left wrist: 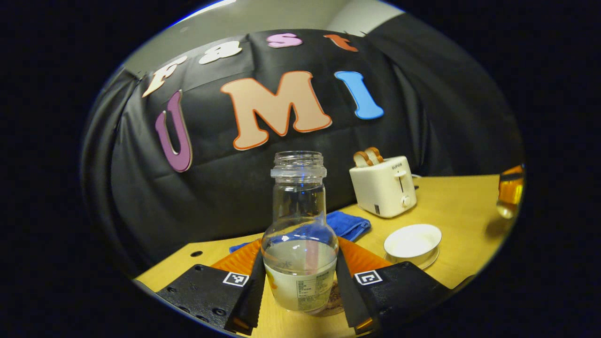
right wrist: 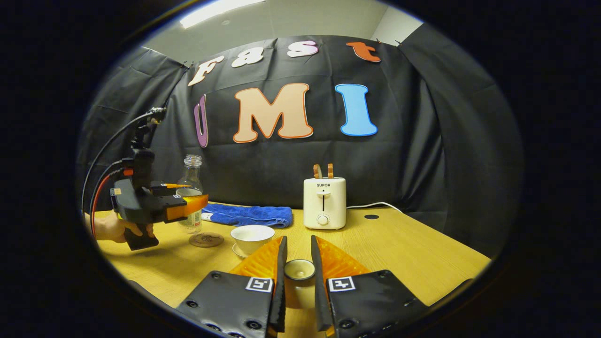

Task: Open the teacup lid with one hand, grasp the water bottle and pour water into the teacup with the other hand; after pouring, place the water bottle on the coaster and then close the teacup lid.

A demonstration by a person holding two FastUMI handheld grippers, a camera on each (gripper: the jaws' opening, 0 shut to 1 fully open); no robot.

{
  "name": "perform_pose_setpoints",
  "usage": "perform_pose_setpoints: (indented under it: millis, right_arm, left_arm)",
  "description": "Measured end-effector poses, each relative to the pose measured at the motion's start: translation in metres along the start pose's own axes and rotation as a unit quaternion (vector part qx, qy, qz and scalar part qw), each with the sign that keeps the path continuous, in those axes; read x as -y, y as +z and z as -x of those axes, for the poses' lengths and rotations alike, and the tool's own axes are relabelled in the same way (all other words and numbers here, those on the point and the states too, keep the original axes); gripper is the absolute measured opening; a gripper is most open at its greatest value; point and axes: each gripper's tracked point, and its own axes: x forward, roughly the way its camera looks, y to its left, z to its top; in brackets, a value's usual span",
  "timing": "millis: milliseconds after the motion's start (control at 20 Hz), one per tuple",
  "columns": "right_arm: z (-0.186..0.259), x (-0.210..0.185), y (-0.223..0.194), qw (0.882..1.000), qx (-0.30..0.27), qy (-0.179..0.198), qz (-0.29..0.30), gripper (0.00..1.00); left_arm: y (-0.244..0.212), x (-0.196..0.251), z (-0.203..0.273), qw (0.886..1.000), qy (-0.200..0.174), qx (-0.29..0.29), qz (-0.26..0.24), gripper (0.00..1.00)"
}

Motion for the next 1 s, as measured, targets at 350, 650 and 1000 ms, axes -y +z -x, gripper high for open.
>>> perform_pose_setpoints:
  millis: [350,650,1000]
  right_arm:
    - [0.000,0.001,-0.001,1.000,0.000,-0.003,0.000,0.29]
    - [-0.001,0.002,-0.001,1.000,0.000,-0.003,0.000,0.28]
    - [0.000,0.001,0.000,1.000,0.000,-0.003,0.000,0.28]
  left_arm:
    - [-0.005,-0.005,-0.007,0.997,0.024,0.008,0.074,0.66]
    - [-0.017,-0.002,-0.020,0.996,0.036,0.000,0.076,0.66]
    - [-0.020,-0.001,-0.026,0.996,0.047,-0.001,0.073,0.66]
